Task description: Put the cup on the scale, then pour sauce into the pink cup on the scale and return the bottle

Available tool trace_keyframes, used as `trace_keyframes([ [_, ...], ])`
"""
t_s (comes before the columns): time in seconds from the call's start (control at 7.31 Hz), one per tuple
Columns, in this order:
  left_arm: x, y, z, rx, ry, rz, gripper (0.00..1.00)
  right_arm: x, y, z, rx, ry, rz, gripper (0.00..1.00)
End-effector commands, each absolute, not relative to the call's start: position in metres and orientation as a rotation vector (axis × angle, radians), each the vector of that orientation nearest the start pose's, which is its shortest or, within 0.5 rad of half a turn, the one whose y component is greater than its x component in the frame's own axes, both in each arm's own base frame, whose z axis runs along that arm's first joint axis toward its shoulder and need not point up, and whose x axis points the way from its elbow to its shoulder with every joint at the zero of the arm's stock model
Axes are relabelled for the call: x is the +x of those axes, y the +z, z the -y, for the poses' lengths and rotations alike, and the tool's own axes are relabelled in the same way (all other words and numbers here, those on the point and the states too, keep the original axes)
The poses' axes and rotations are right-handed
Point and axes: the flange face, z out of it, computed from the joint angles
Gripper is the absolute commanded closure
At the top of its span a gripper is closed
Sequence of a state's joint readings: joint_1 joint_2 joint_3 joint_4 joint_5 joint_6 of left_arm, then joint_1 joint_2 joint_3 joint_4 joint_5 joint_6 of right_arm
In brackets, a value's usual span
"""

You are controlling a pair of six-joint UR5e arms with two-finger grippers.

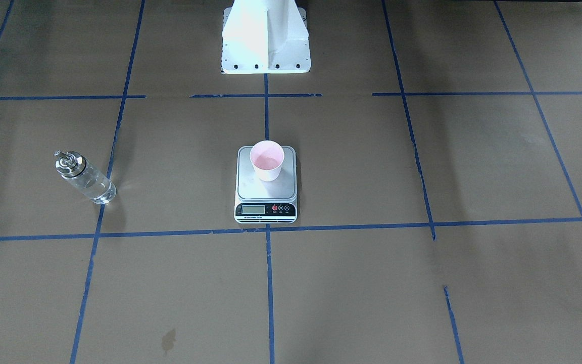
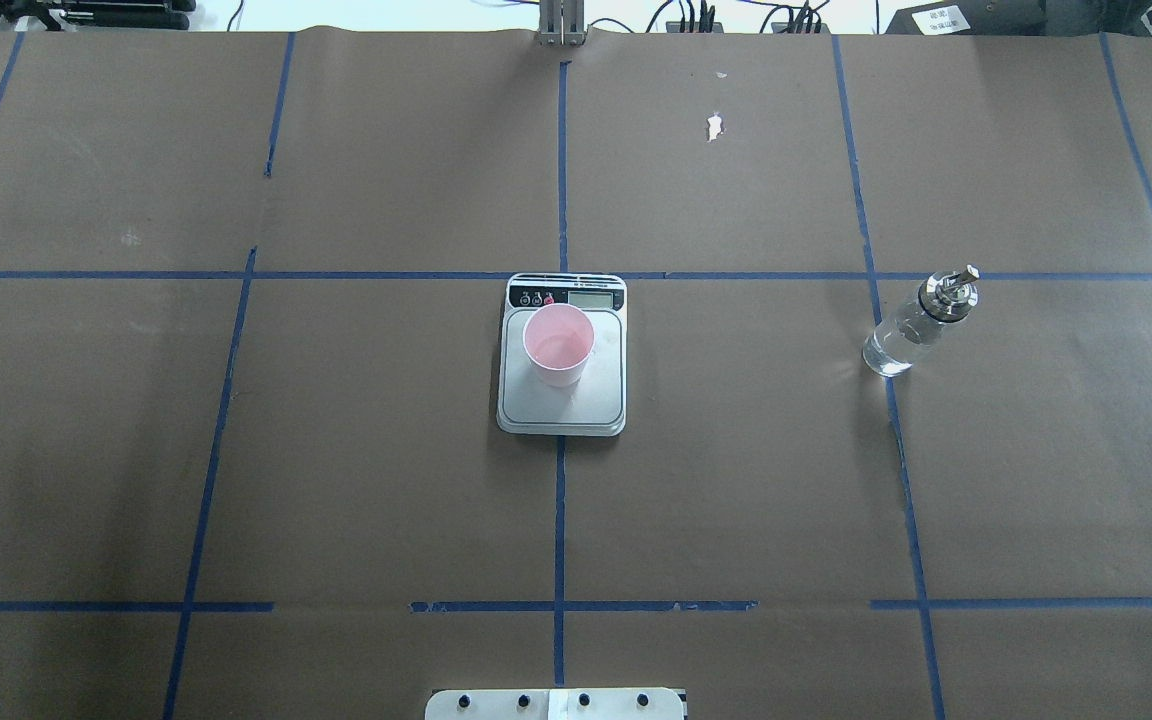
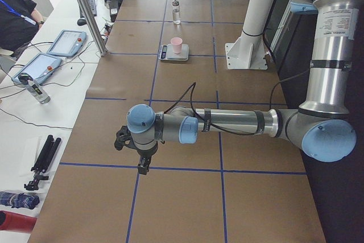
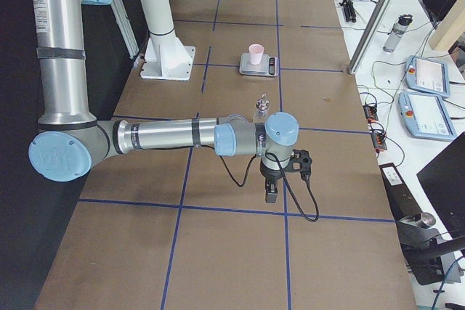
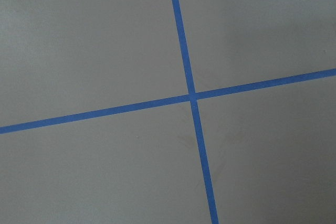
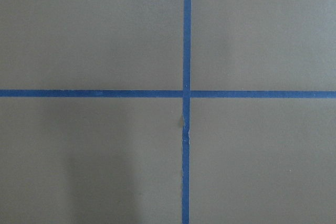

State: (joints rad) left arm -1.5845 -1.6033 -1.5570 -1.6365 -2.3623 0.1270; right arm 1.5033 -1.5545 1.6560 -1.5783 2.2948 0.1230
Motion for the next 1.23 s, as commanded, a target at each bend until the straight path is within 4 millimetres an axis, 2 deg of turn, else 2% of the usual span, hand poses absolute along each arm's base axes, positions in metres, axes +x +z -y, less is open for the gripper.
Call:
trace_keyframes([
  [0.0, -0.0695, 0.6414, 0.5102, 0.135, 0.139, -0.784, 0.00, 0.0333, 0.6156, 0.5066, 0.023, 0.029, 0.728, 0.00],
  [0.82, -0.0742, 0.6432, 0.5079, 0.128, 0.113, -0.783, 0.00, 0.0336, 0.6182, 0.5058, 0.012, 0.049, 0.725, 0.00],
  [1.09, -0.0749, 0.6416, 0.5080, 0.082, -0.006, -0.791, 0.00, 0.0336, 0.6182, 0.5058, 0.010, 0.053, 0.725, 0.00],
])
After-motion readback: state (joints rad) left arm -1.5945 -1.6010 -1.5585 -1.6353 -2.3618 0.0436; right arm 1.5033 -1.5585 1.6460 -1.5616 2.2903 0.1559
